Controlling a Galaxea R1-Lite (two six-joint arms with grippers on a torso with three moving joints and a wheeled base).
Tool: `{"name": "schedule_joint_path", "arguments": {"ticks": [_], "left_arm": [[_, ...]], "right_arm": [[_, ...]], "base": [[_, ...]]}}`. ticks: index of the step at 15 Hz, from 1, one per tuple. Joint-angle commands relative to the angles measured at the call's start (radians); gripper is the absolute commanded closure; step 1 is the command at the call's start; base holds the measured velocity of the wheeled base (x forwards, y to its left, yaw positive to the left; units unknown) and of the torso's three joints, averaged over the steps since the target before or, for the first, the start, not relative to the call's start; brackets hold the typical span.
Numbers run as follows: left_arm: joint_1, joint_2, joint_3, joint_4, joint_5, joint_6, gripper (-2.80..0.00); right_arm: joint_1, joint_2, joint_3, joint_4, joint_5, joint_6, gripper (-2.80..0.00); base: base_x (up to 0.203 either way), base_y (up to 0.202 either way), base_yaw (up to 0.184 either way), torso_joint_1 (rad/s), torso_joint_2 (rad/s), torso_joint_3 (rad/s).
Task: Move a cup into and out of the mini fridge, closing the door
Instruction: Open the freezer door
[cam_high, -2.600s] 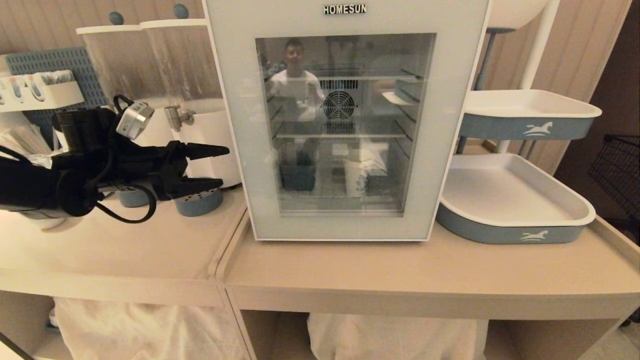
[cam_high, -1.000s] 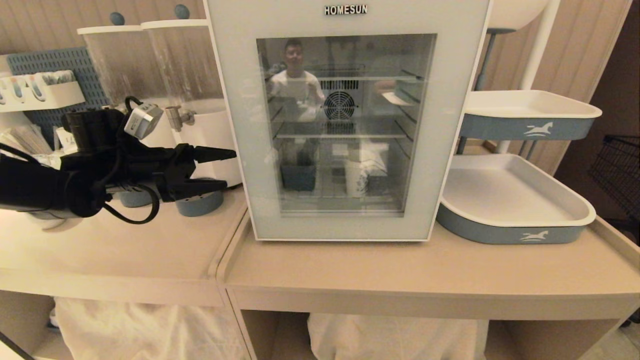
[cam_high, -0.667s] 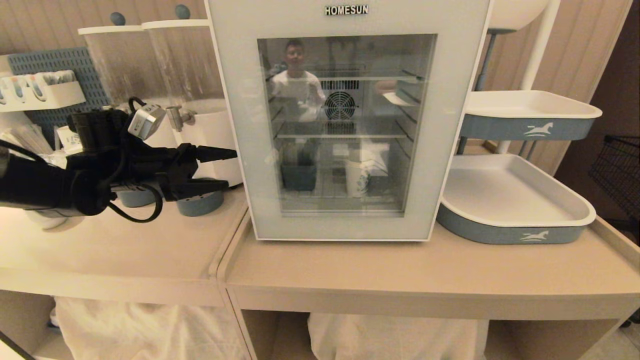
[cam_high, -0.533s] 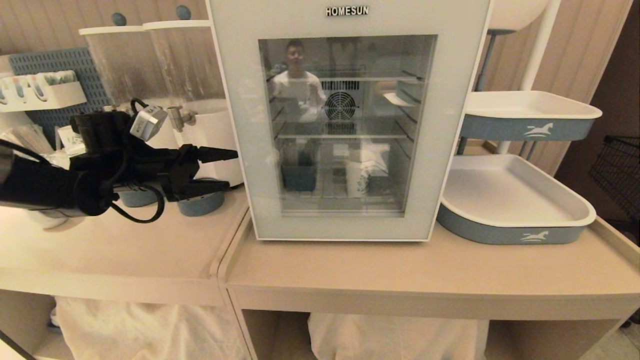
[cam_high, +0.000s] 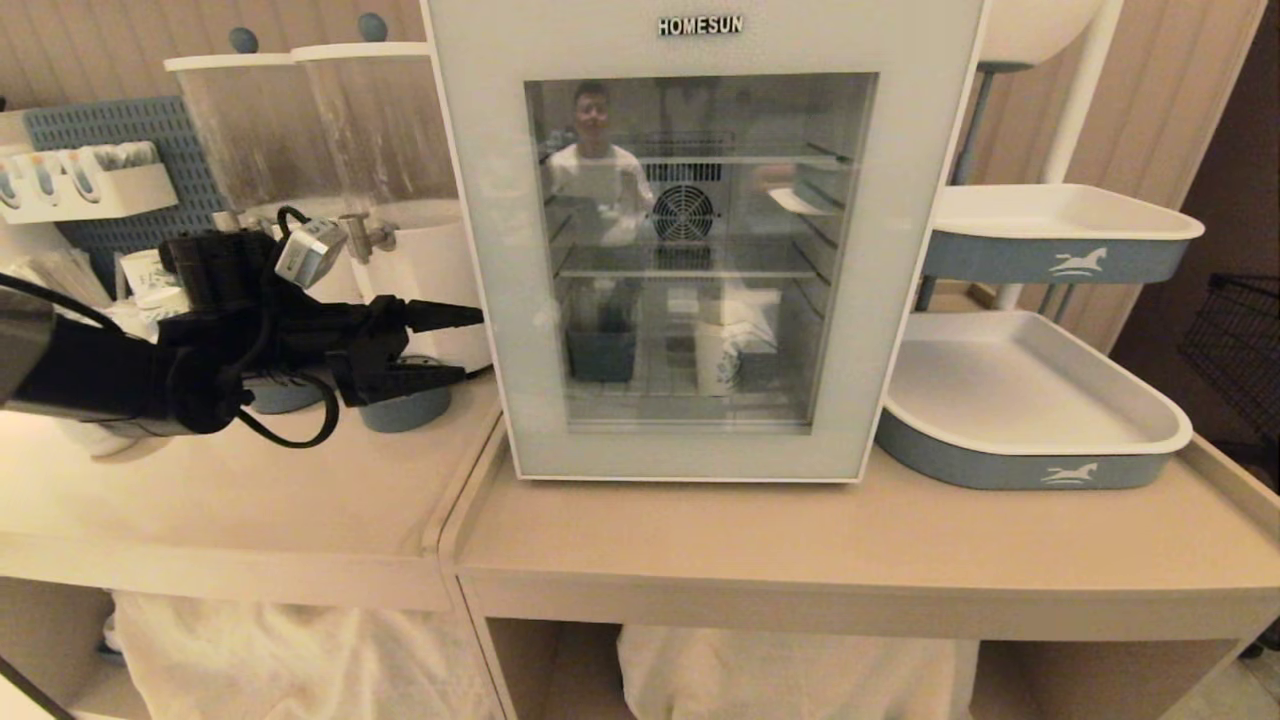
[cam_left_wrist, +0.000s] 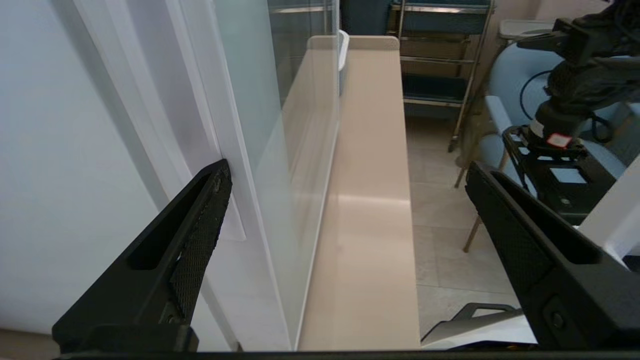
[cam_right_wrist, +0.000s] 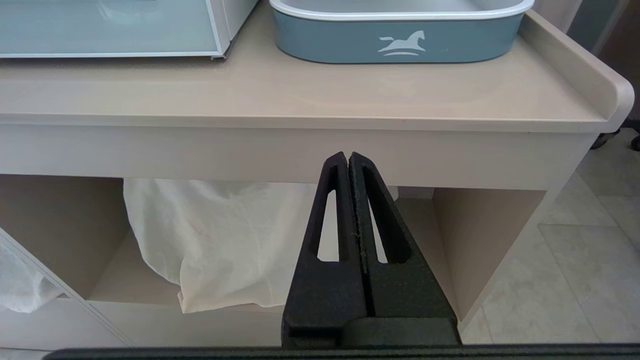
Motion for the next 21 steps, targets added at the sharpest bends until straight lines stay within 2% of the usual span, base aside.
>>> {"name": "schedule_joint_path", "arguments": {"ticks": [1, 10, 21], "left_arm": [[-0.007, 0.015, -0.011, -0.002, -0.011, -0.006, -2.8], [-0.01, 0.017, -0.022, -0.004, -0.011, -0.041, -2.8], [0.022, -0.02, 0.052, -0.006, -0.011, -0.046, -2.8]], "right_arm": [[0.0, 0.001, 0.0, 0.002, 0.001, 0.0, 0.0], [0.0, 0.0, 0.0, 0.003, 0.002, -0.002, 0.0], [0.0, 0.001, -0.008, 0.034, 0.005, -0.014, 0.0]], "base": [[0.0, 0.0, 0.0, 0.0, 0.0, 0.0], [0.0, 0.0, 0.0, 0.0, 0.0, 0.0], [0.0, 0.0, 0.0, 0.0, 0.0, 0.0]]}}
